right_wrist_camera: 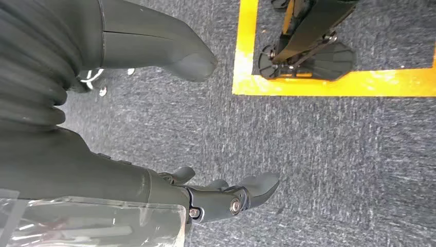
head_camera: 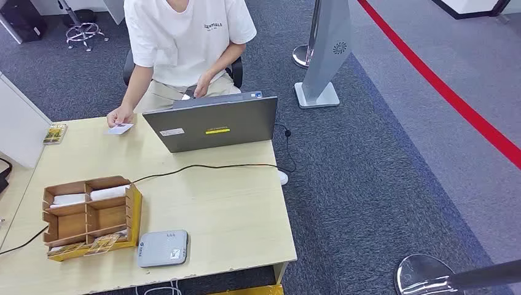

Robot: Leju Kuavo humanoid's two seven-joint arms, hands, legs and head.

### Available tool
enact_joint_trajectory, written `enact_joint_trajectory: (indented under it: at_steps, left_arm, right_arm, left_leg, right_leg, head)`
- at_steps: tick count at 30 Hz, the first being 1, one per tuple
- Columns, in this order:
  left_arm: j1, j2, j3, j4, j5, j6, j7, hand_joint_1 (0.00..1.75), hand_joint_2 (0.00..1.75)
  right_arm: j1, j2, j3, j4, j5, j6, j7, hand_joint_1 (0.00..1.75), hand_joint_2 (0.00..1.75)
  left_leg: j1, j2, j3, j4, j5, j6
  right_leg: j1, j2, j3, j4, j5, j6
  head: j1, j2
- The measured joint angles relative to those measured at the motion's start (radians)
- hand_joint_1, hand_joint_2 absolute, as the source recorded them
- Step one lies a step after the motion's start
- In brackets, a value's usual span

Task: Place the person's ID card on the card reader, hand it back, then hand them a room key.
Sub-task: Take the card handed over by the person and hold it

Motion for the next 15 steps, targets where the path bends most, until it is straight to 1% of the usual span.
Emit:
enact_joint_trajectory:
  at_steps: [2,4,6,9,12,15]
  left_arm:
    - [-0.015,0.025,-0.035,0.003,-0.083,0.051,0.009,0.0,1.75]
    - [-0.049,0.081,-0.11,0.016,-0.259,0.146,0.037,0.0,1.75]
    - [-0.083,0.133,-0.185,0.042,-0.406,0.212,0.073,0.0,1.75]
    - [-0.117,0.191,-0.271,0.077,-0.486,0.246,0.103,0.0,1.75]
    - [-0.133,0.229,-0.324,0.102,-0.547,0.261,0.136,0.0,1.75]
    - [-0.172,0.27,-0.38,0.158,-0.712,0.28,0.207,0.0,1.75]
  right_arm:
    - [-0.002,-0.002,0.0,0.002,0.005,0.003,0.004,0.0,1.75]
    - [-0.004,-0.007,0.001,0.006,0.014,0.009,0.01,0.0,1.75]
    - [-0.005,-0.012,0.001,0.01,0.017,0.012,0.012,0.0,1.75]
    - [-0.006,-0.017,0.001,0.015,0.018,0.014,0.012,0.0,1.75]
    - [-0.006,-0.02,0.001,0.018,0.023,0.014,0.01,0.0,1.75]
    - [-0.009,-0.024,0.001,0.021,0.033,0.018,0.004,0.0,1.75]
  left_leg:
    - [0.0,0.0,0.0,0.0,0.0,0.0]
    - [0.0,0.001,0.0,0.0,0.001,-0.001]
    - [0.0,0.001,0.001,0.0,0.001,-0.001]
    - [0.0,0.003,0.001,0.0,0.001,-0.001]
    - [0.0,0.004,0.0,0.0,0.001,-0.001]
    - [0.0,0.003,-0.001,0.0,0.001,-0.001]
  right_leg:
    - [0.0,0.0,0.0,0.0,0.0,0.0]
    - [0.0,0.001,0.001,0.0,0.001,-0.001]
    - [0.0,0.001,0.002,0.0,0.002,-0.001]
    - [0.0,0.005,0.001,0.0,0.002,-0.001]
    - [0.0,0.006,0.0,0.0,0.002,-0.001]
    - [0.0,0.004,-0.001,0.0,0.002,-0.001]
  head:
    - [0.0,0.0]
    - [0.0,0.0]
    - [0.0,0.0]
    - [0.0,0.0]
    - [0.0,0.0]
    - [0.0,0.0]
